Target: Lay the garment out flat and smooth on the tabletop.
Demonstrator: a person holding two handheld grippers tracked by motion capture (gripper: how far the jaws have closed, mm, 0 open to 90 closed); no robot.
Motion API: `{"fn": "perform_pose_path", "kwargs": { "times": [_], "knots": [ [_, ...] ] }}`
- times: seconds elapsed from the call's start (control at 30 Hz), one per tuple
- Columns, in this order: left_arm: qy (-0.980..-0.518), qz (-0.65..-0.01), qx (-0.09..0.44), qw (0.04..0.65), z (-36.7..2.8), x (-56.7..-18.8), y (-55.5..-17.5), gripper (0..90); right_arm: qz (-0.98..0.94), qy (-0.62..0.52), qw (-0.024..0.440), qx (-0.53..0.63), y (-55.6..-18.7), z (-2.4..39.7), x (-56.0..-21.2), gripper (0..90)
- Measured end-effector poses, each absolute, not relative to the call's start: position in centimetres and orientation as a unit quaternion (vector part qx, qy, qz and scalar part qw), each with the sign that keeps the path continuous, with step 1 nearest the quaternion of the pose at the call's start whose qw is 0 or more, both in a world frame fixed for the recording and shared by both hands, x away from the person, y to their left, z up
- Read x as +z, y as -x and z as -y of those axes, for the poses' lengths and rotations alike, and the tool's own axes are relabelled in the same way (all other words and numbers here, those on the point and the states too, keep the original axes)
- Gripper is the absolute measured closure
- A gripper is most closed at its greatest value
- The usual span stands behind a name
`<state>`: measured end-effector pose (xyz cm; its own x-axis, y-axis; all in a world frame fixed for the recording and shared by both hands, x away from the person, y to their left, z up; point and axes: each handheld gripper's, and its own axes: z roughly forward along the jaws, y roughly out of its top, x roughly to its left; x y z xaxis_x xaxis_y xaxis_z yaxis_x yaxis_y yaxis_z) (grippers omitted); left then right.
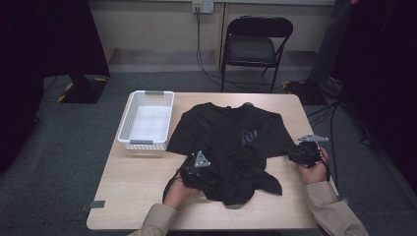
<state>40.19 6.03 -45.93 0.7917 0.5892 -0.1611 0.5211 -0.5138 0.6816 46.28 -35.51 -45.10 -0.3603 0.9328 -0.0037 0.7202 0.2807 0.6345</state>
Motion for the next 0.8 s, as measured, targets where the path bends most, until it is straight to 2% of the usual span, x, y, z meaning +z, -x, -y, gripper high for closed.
{"fn": "perform_pose_path", "kwargs": {
  "times": [0.03, 0.07, 0.1, 0.13, 0.17, 0.2, 0.23, 0.4, 0.5, 0.6, 0.67, 0.8],
  "knots": [
    [-0.869, -0.32, 0.046, 0.375, -6.0, -45.9, -40.2, 10.1, -0.778, -0.528, 0.186, 0.285, -46.2, 35.7, -45.1, 62.2],
    [-0.869, -0.32, 0.046, 0.375, -6.0, -45.9, -40.2, 10.1, -0.778, -0.528, 0.186, 0.285, -46.2, 35.7, -45.1, 62.2],
    [-0.869, -0.32, 0.046, 0.376, -6.0, -45.9, -40.2, 10.1, -0.779, -0.527, 0.177, 0.29, -46.3, 36.0, -45.1, 67.7],
    [-0.869, -0.32, 0.046, 0.376, -6.0, -45.9, -40.2, 10.1, -0.779, -0.527, 0.177, 0.29, -46.3, 36.0, -45.1, 67.7],
    [-0.869, -0.32, 0.046, 0.376, -6.0, -45.9, -40.2, 10.1, -0.781, -0.525, 0.178, 0.289, -46.4, 36.1, -45.1, 72.7],
    [-0.869, -0.32, 0.046, 0.375, -6.0, -45.9, -40.2, 10.1, -0.782, -0.526, 0.174, 0.286, -46.6, 36.5, -45.0, 83.4],
    [-0.869, -0.32, 0.046, 0.375, -6.0, -45.9, -40.2, 10.2, -0.783, -0.526, 0.174, 0.284, -46.6, 36.8, -44.9, 85.1],
    [-0.868, -0.321, 0.047, 0.376, -6.0, -45.9, -40.1, 10.5, -0.781, -0.533, 0.182, 0.271, -47.0, 38.3, -44.6, 86.0],
    [-0.868, -0.321, 0.048, 0.376, -6.0, -45.9, -40.0, 10.7, -0.765, -0.554, 0.211, 0.249, -47.9, 41.4, -43.7, 86.2],
    [-0.868, -0.322, 0.049, 0.375, -6.0, -45.9, -39.9, 10.7, -0.748, -0.577, 0.216, 0.245, -48.4, 43.3, -43.2, 84.0],
    [-0.867, -0.324, 0.049, 0.375, -6.0, -45.9, -39.8, 10.7, -0.737, -0.584, 0.239, 0.24, -48.5, 44.1, -42.7, 67.6],
    [-0.867, -0.325, 0.049, 0.374, -6.0, -45.9, -39.7, 10.7, -0.765, -0.533, 0.23, 0.279, -47.1, 41.8, -41.8, 64.5]
  ]
}}
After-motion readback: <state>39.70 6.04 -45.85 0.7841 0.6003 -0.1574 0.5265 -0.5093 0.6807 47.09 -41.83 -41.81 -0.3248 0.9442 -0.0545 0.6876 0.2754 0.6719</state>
